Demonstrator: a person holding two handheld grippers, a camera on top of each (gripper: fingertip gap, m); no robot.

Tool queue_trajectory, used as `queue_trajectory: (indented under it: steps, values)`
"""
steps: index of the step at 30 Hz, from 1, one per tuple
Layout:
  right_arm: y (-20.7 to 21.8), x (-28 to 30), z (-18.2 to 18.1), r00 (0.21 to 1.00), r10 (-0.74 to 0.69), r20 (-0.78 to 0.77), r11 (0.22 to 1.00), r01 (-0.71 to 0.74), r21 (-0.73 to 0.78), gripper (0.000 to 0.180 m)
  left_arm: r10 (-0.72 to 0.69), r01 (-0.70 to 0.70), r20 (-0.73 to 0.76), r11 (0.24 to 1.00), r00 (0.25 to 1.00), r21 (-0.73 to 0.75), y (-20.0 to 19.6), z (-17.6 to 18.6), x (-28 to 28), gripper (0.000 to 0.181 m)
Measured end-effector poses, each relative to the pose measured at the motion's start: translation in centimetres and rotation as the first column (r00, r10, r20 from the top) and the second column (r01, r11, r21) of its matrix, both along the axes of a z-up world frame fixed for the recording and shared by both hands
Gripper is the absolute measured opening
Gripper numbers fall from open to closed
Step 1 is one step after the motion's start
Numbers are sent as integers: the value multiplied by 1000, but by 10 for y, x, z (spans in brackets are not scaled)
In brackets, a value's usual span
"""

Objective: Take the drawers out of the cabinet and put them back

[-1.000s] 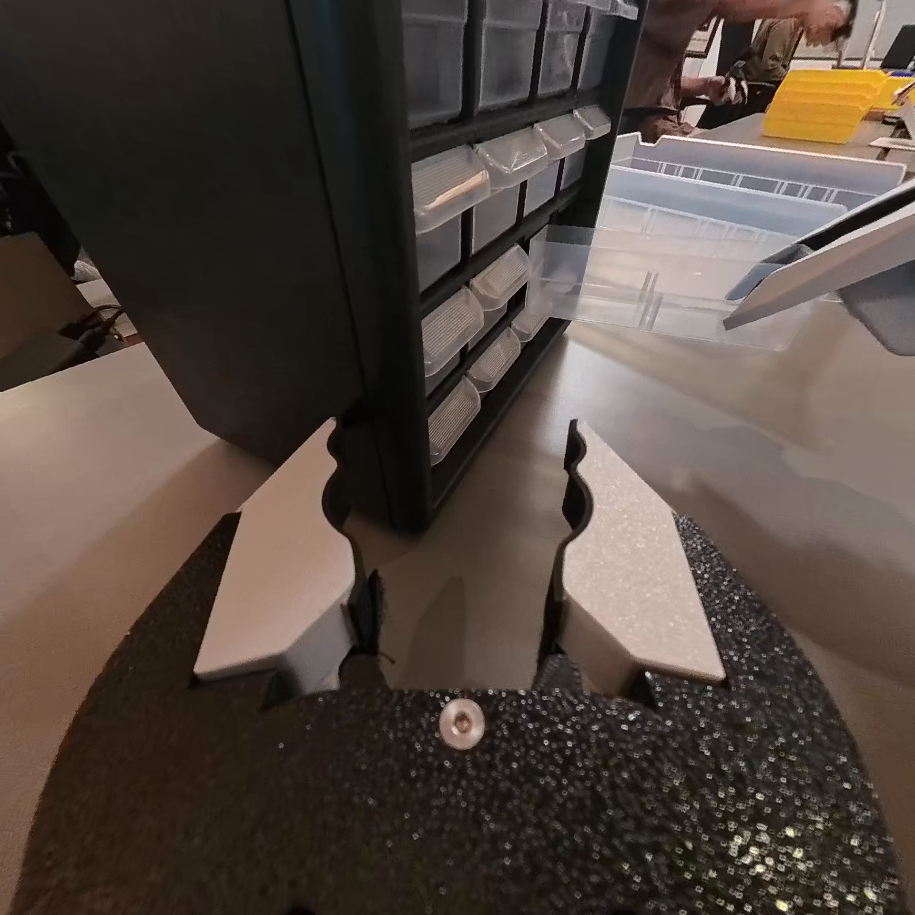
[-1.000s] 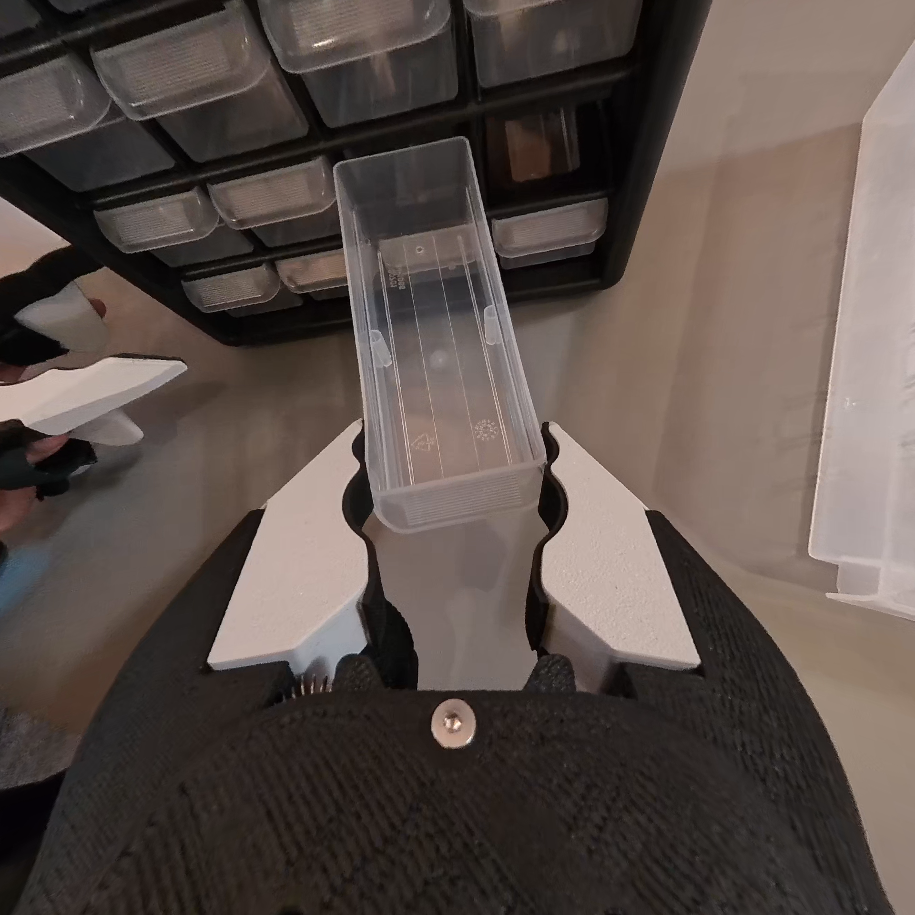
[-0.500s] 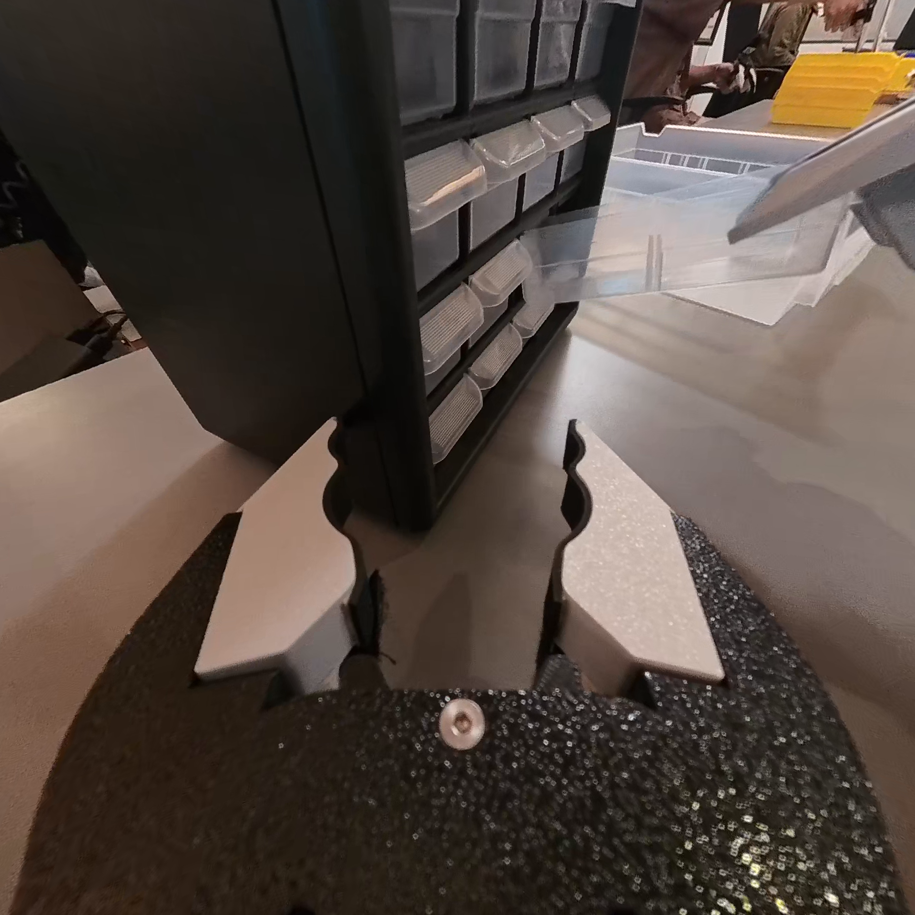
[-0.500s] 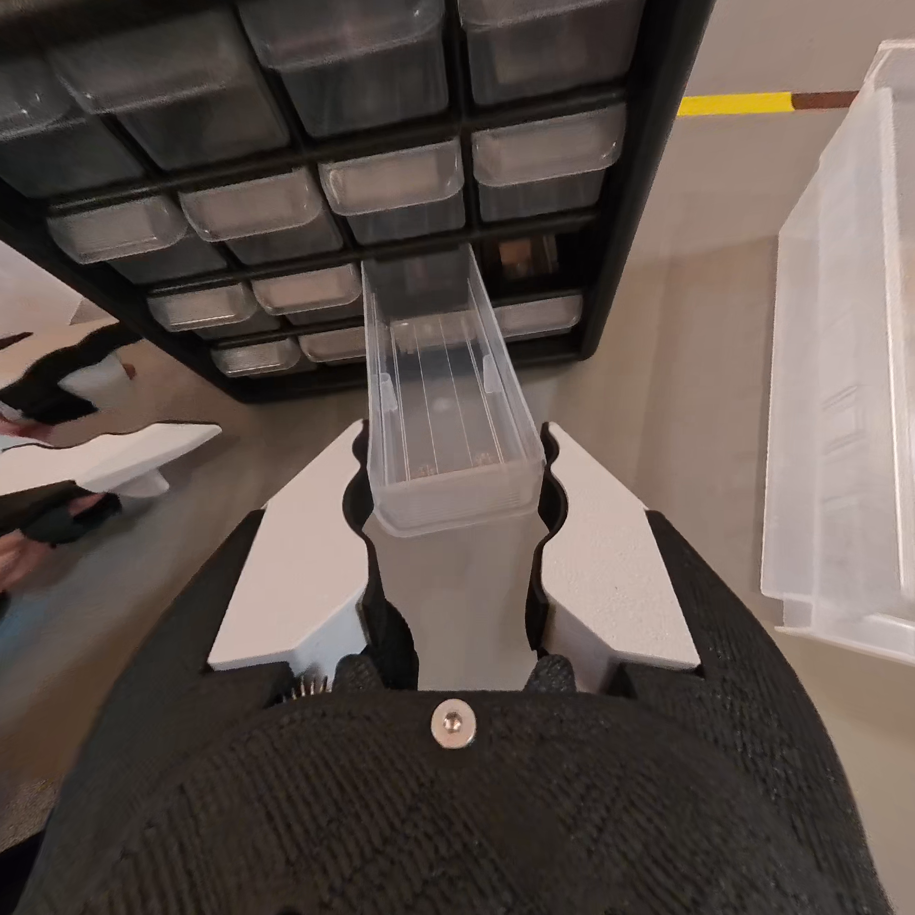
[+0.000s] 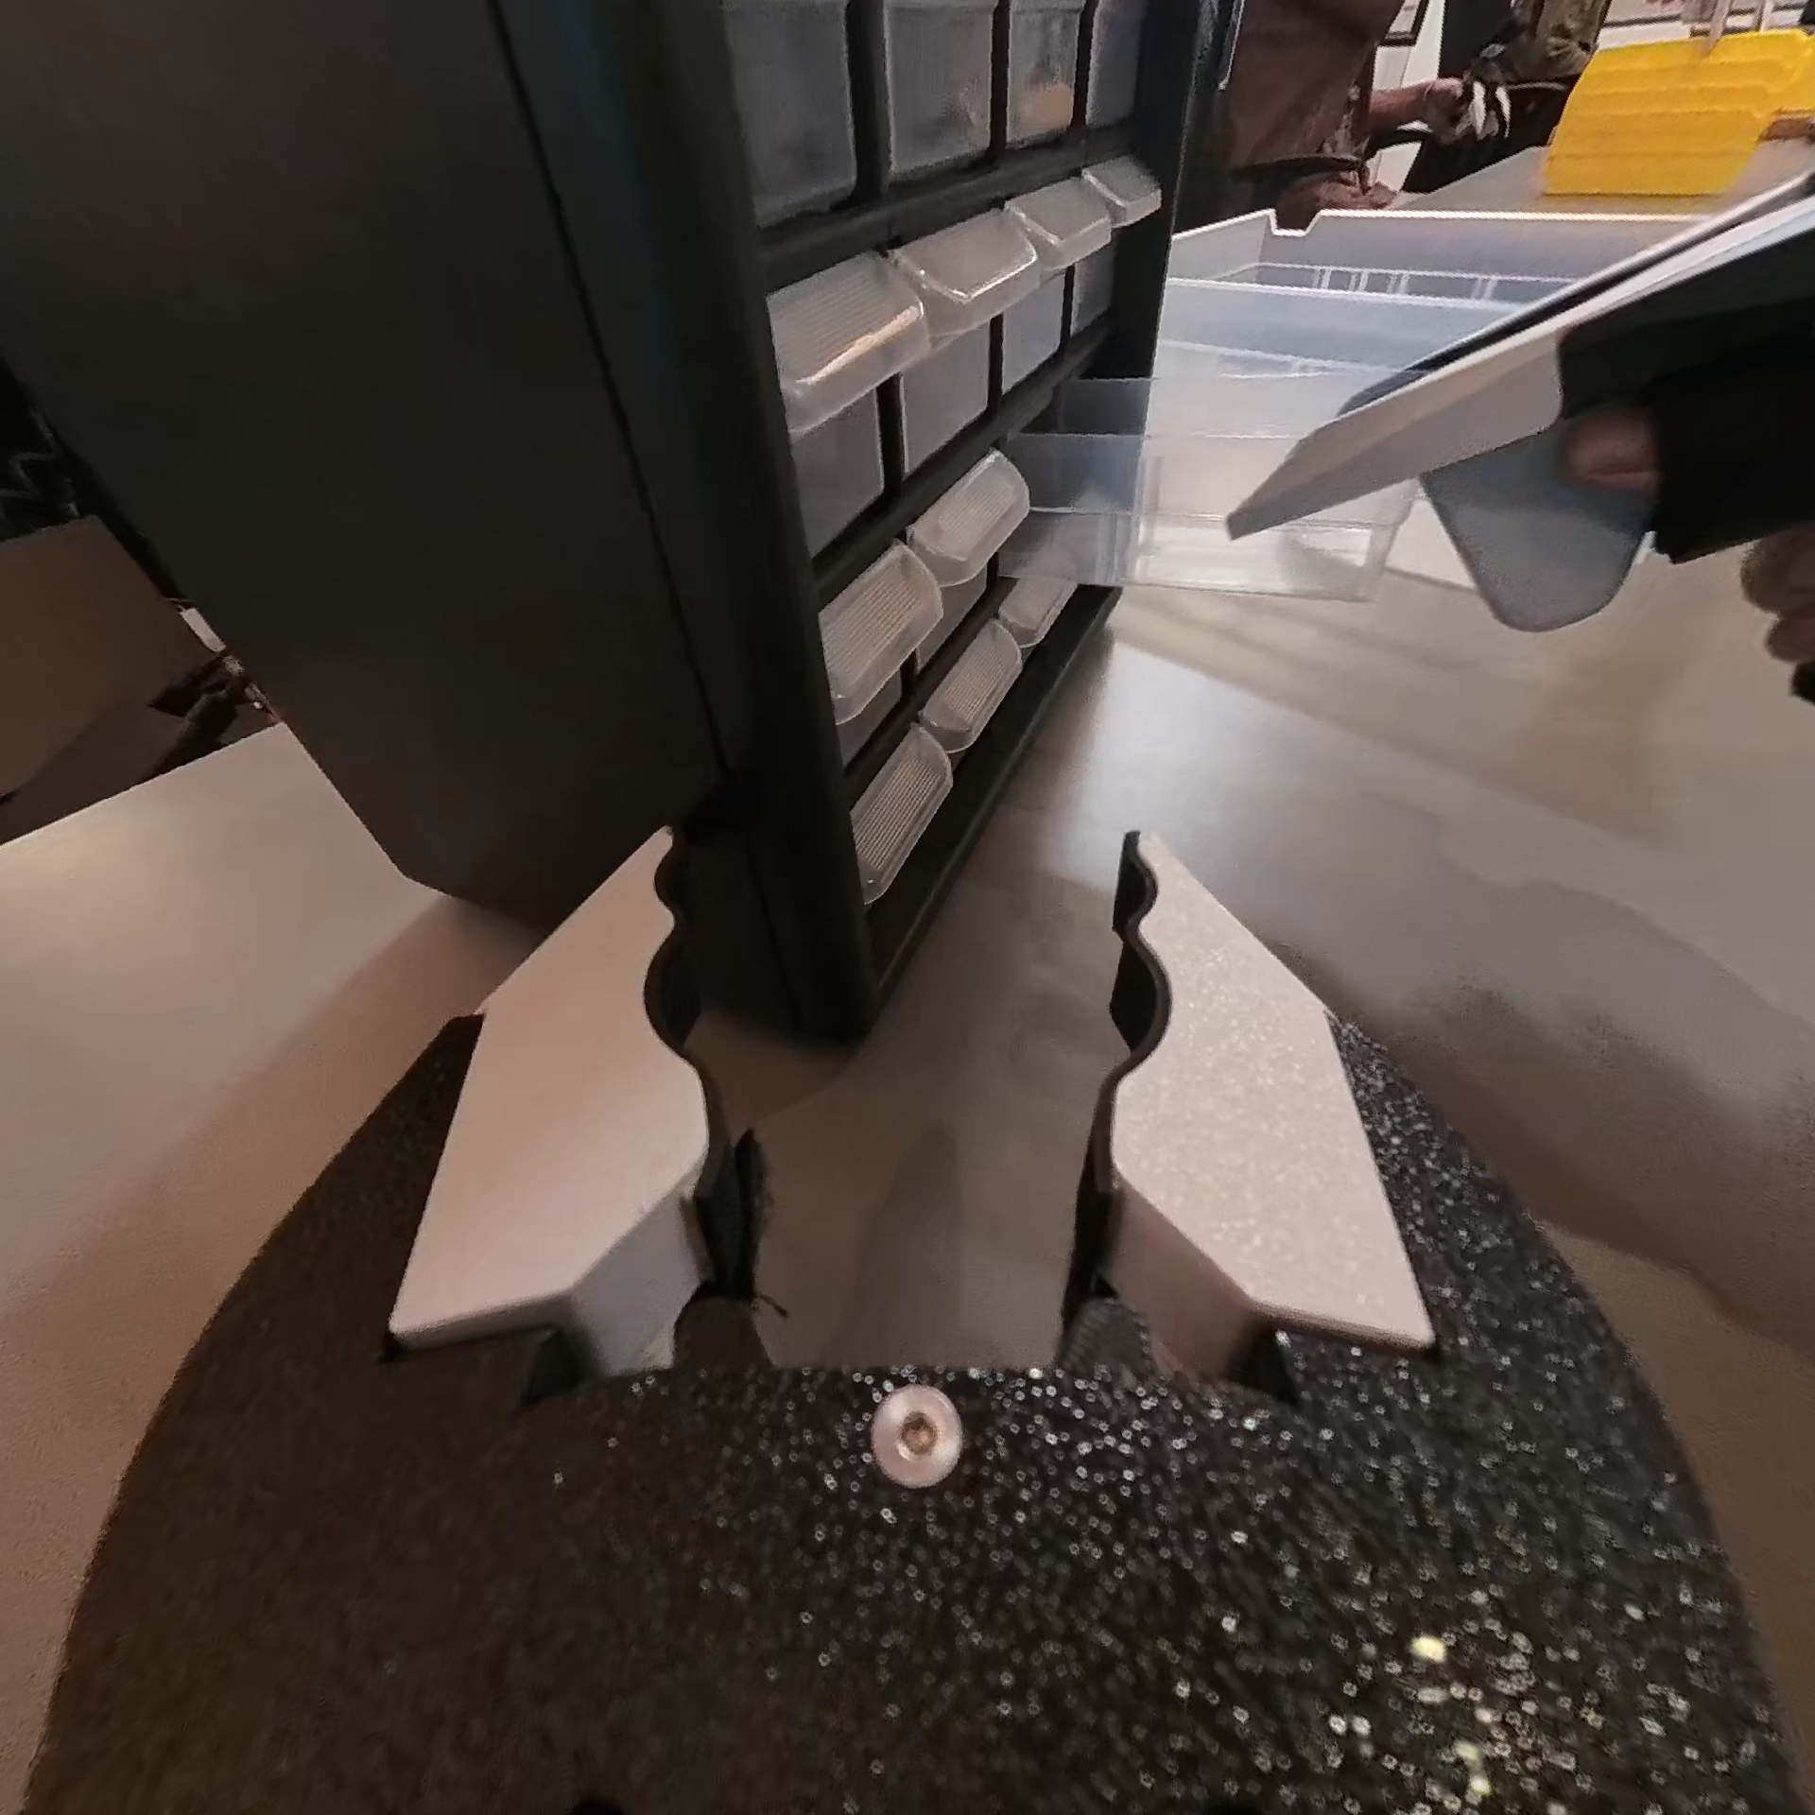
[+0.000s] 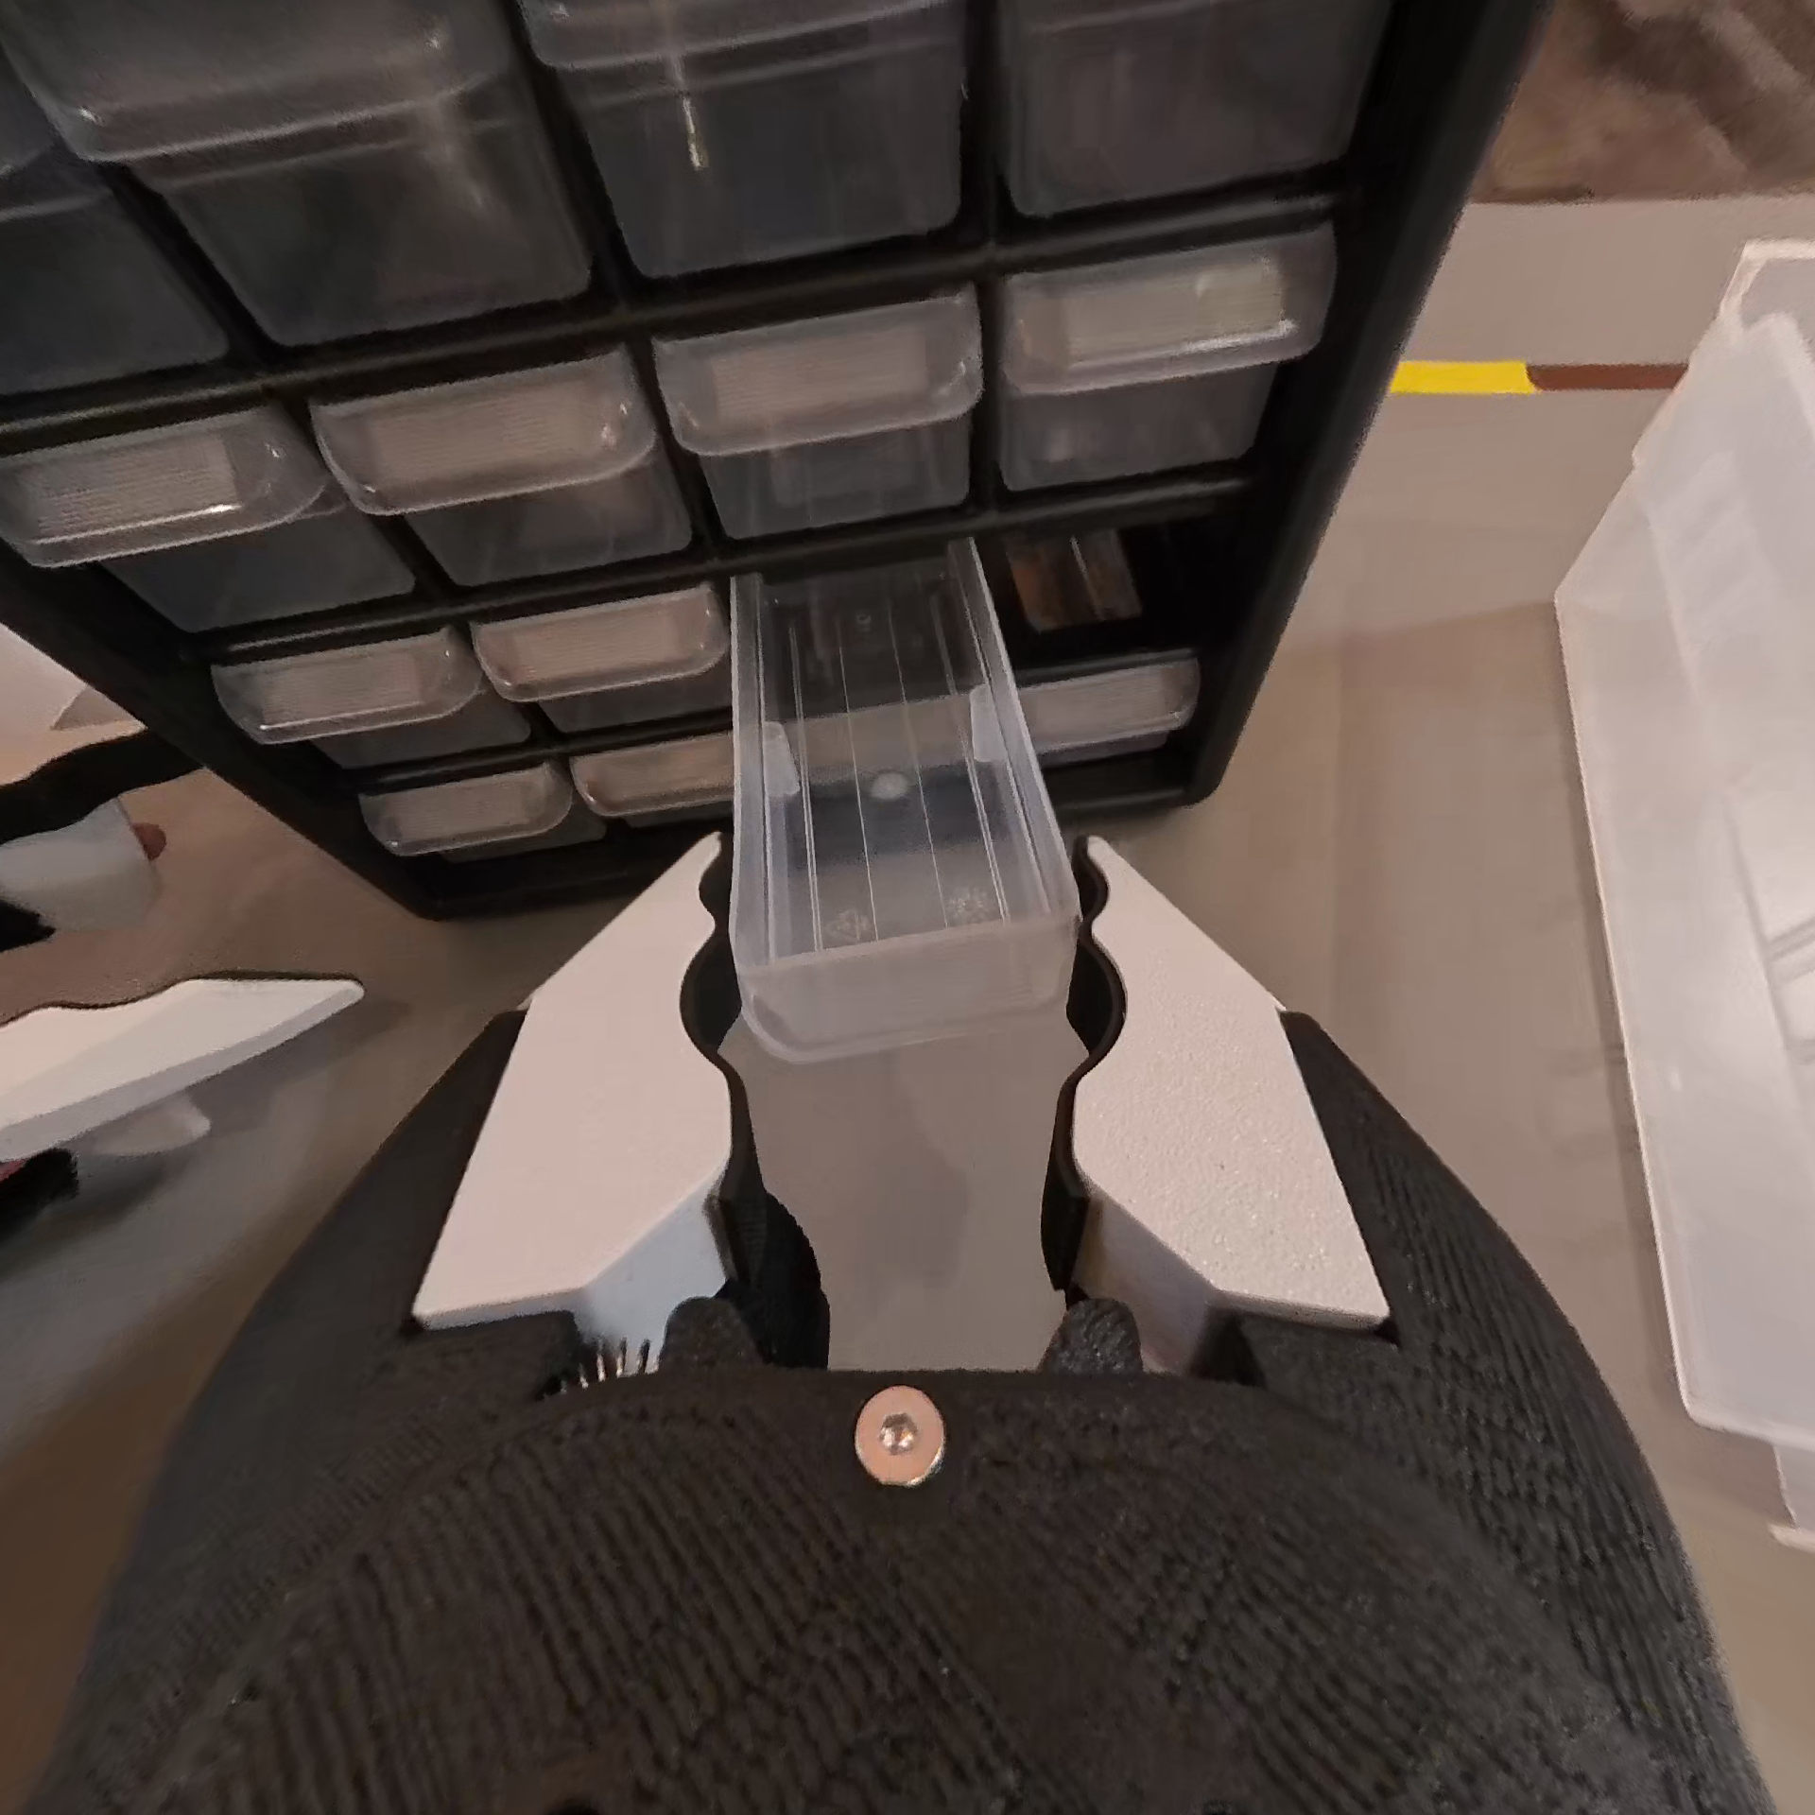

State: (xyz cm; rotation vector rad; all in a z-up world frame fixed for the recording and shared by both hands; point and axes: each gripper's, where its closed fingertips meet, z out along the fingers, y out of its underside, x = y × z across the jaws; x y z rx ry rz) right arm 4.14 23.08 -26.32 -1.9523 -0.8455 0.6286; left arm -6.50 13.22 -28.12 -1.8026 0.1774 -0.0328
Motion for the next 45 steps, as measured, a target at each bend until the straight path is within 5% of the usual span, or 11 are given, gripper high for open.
queue_trajectory:
  steps: [9, 14, 17, 22, 36, 45]
  values:
    - [24, -40, 1, 991, 73, -111, 995, -64, 78, 67, 7, -7, -20, 1000, 1000, 5, 0, -1, -1, 81]
    - [10, -41, 5, 971, 166, -170, 977, -138, 162, 88, 4, -4, -17, 1000, 1000, 2, -1, -2, -2, 80]
    - [-1, -21, -2, 970, 164, -178, 973, -129, 190, 72, 7, -7, -1, 1000, 1000, 9, 0, -1, -3, 79]
    - [-1, -14, -9, 974, 150, -172, 969, -111, 220, 19, 16, -15, -17, 1000, 1000, 11, 0, -4, -5, 77]
    - [29, -63, -12, 974, 190, -122, 950, -151, 273, 7, 20, -20, -11, 1000, 1000, 20, -1, -3, -5, 73]
    - [101, 29, 8, 969, -172, -179, 878, 233, 418, 9, 91, -91, 2, 994, 996, 68, -3, 4, -16, 76]
